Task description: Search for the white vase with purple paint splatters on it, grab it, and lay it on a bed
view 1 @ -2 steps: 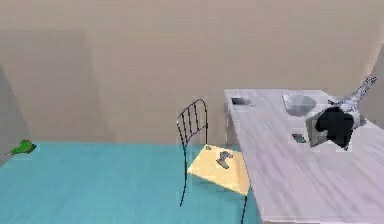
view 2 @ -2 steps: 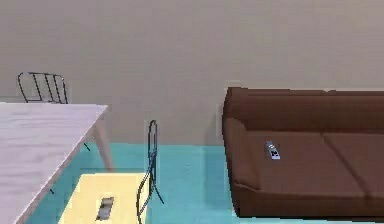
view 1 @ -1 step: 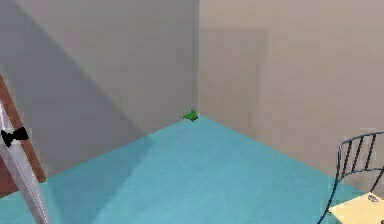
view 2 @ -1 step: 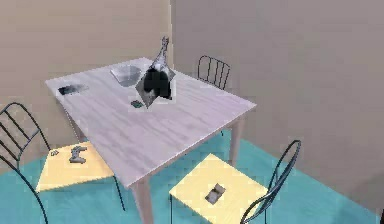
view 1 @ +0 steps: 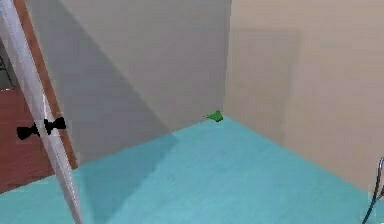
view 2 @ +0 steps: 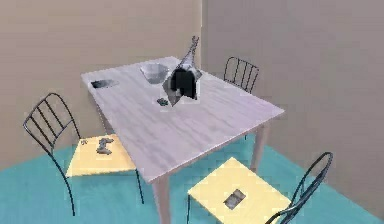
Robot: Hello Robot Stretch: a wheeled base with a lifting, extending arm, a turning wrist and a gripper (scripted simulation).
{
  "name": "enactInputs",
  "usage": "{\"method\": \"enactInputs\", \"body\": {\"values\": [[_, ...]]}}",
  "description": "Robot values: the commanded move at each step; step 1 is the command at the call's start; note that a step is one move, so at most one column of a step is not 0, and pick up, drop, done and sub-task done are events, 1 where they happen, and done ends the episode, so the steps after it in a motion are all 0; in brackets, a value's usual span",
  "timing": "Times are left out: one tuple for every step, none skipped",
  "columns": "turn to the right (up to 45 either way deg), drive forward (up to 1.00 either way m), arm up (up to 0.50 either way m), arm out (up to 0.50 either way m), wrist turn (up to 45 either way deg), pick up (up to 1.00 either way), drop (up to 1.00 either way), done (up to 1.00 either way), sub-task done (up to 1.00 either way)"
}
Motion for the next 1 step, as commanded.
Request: {"method": "enactInputs", "body": {"values": [[45.0, 0.0, 0.0, 0.0, 0.0, 0.0, 0.0, 0.0, 0.0]]}}
